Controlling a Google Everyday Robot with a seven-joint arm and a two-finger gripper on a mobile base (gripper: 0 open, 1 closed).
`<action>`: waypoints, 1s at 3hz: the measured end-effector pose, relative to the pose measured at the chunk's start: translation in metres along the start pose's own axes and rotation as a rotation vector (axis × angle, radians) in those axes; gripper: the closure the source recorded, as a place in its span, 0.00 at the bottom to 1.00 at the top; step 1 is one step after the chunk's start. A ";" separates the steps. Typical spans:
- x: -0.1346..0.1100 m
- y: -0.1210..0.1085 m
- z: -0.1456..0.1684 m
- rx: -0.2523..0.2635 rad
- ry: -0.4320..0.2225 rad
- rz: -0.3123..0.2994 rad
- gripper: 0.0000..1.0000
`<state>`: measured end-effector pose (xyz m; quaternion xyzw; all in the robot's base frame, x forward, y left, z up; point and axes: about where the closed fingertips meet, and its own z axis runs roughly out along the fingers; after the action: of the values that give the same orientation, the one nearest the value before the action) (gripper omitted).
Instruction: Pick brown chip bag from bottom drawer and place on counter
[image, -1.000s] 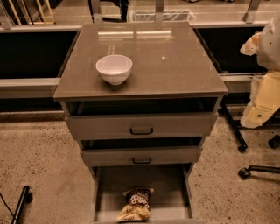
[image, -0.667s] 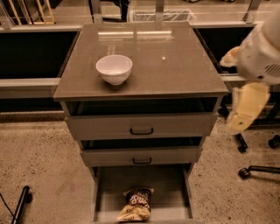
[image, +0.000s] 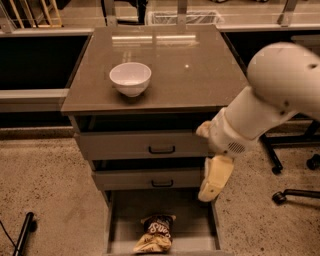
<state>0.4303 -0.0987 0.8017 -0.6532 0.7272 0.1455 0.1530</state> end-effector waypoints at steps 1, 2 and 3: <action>0.004 0.007 0.014 -0.027 0.006 -0.001 0.00; 0.009 0.004 0.036 -0.091 -0.020 -0.011 0.00; 0.020 0.027 0.086 -0.153 -0.125 -0.041 0.00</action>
Offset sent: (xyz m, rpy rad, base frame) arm 0.0029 0.0100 -0.0672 0.0728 0.1464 0.0861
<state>0.4040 -0.0783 0.7157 -0.6675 0.6893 0.2381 0.1506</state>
